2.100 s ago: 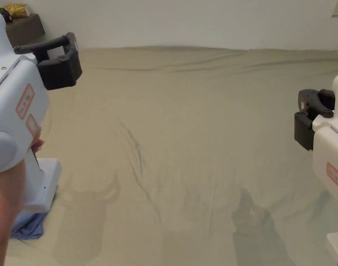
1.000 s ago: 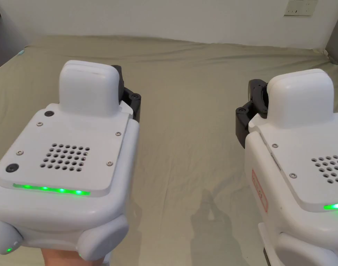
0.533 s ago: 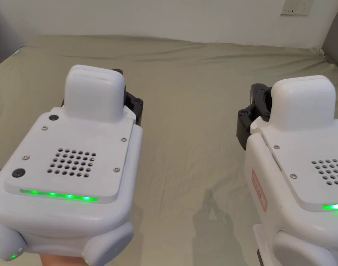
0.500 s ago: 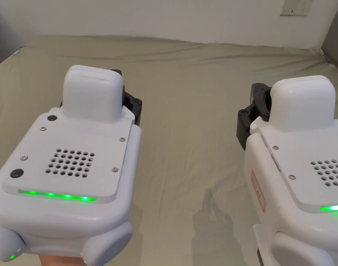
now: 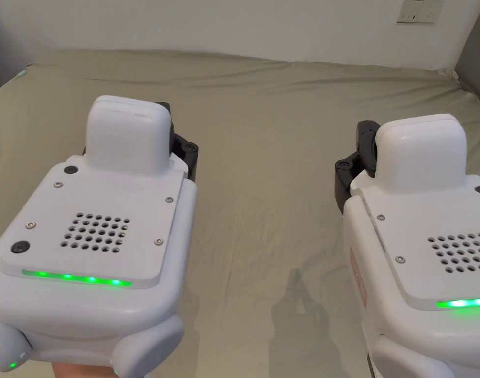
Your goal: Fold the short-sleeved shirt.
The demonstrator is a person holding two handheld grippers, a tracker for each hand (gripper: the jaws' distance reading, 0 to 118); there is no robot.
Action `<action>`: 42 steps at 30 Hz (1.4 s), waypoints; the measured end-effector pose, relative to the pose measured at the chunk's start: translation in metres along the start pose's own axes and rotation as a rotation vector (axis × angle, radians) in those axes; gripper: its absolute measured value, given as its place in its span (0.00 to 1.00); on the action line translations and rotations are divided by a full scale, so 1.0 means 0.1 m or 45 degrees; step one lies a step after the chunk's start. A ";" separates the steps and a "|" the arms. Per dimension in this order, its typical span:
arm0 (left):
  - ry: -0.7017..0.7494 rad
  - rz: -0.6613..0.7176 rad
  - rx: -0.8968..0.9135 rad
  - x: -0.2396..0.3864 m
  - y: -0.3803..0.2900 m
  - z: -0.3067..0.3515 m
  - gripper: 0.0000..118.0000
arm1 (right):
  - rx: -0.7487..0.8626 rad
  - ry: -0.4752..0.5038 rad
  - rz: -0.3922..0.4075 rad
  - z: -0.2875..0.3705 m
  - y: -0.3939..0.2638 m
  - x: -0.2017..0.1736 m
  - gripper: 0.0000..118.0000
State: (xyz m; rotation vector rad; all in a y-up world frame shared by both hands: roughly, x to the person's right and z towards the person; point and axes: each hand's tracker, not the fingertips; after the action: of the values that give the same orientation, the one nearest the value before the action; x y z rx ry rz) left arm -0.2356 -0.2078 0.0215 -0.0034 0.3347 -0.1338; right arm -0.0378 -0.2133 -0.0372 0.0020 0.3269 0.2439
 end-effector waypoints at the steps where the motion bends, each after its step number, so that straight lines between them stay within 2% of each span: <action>1: -0.003 0.000 0.001 0.00 0.00 -0.01 0.00 | -0.001 0.000 -0.002 0.00 0.00 0.00 0.02; 4: 0.000 -0.005 0.012 -0.02 0.00 0.00 0.00 | 0.002 -0.003 -0.003 -0.02 0.00 0.02 0.03; 5: -0.001 -0.005 0.009 -0.03 0.00 -0.01 0.00 | 0.013 -0.020 0.001 -0.02 -0.01 0.03 0.07; 6: -0.003 -0.004 0.008 -0.04 0.00 -0.01 0.06 | 0.020 -0.019 -0.003 -0.03 -0.02 0.04 0.20; 7: -0.003 -0.003 0.007 -0.04 0.00 -0.01 0.21 | 0.017 -0.016 -0.008 -0.04 -0.01 0.06 0.53; 8: -0.006 0.000 -0.001 -0.04 0.00 -0.03 0.39 | 0.005 -0.016 -0.028 -0.06 -0.01 0.10 0.81; 9: -0.007 0.002 -0.007 -0.04 0.00 -0.04 0.62 | -0.004 -0.003 -0.058 -0.08 -0.02 0.12 0.98; 10: -0.012 0.005 -0.017 -0.06 -0.01 -0.05 0.85 | 0.018 0.013 -0.096 -0.07 -0.03 0.15 1.00; 11: -0.016 0.006 -0.019 -0.05 -0.01 -0.05 0.98 | 0.032 0.012 -0.111 -0.06 -0.02 0.17 1.00; 12: -0.015 0.006 -0.018 -0.05 -0.02 -0.06 1.00 | 0.028 0.016 -0.113 -0.06 -0.01 0.19 1.00; 14: 0.007 0.007 -0.013 -0.03 -0.05 -0.02 1.00 | 0.001 0.028 -0.120 -0.11 0.01 0.23 1.00; 17: -0.013 0.023 -0.019 -0.02 -0.04 -0.02 1.00 | -0.145 0.158 -0.189 -0.17 0.06 0.27 1.00; 18: -0.012 0.025 -0.021 -0.02 -0.02 -0.05 1.00 | -0.176 0.156 -0.200 -0.18 0.09 0.27 1.00; 22: -0.002 0.026 -0.023 -0.03 -0.02 -0.06 1.00 | -0.214 -0.071 -0.179 -0.14 0.17 0.19 1.00; 25: -0.001 0.038 -0.028 -0.04 -0.01 -0.06 1.00 | -0.172 -0.009 -0.175 -0.14 0.17 0.19 1.00; 28: -0.001 0.051 -0.022 -0.08 0.01 -0.05 1.00 | -0.195 -0.012 -0.196 -0.15 0.19 0.19 1.00; 32: 0.001 0.047 -0.017 -0.09 0.03 -0.05 1.00 | -0.330 0.044 -0.268 -0.16 0.27 0.19 1.00; 36: 0.000 0.050 -0.030 -0.08 -0.01 -0.07 1.00 | -0.423 0.011 -0.253 -0.17 0.36 0.15 1.00; 42: -0.014 0.048 -0.043 -0.07 -0.05 -0.08 1.00 | -0.492 0.077 -0.291 -0.21 0.37 0.14 1.00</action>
State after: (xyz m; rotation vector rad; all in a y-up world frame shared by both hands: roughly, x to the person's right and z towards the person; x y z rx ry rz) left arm -0.2452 -0.2114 0.0162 -0.0311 0.3262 -0.0911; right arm -0.0404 -0.1752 -0.0598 -0.4224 0.3329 0.0771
